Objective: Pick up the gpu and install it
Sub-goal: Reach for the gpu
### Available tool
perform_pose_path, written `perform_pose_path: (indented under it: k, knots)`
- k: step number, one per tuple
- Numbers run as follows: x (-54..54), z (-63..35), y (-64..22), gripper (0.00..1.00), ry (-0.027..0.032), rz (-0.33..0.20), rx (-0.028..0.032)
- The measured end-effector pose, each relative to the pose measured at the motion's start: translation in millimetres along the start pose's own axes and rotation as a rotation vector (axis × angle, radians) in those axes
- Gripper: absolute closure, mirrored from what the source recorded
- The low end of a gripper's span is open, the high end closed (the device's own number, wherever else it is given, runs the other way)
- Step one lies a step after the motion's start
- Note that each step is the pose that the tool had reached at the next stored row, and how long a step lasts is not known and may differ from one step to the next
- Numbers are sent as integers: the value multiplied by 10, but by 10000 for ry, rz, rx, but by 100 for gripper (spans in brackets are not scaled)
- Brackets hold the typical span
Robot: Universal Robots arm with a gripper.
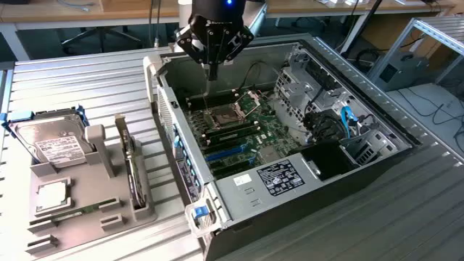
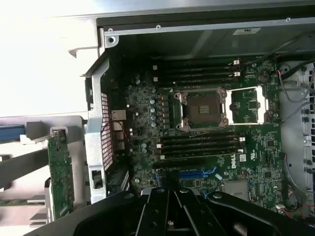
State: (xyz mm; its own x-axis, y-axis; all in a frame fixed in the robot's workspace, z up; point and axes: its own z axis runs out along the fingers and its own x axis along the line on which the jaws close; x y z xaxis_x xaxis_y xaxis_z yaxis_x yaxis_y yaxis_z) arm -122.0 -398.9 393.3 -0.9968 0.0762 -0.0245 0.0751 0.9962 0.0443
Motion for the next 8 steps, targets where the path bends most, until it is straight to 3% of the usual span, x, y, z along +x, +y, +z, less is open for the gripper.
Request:
perform_pose_path:
  k: [8]
  knots:
    - [86,-2,-6,89,-7,-1,-1]
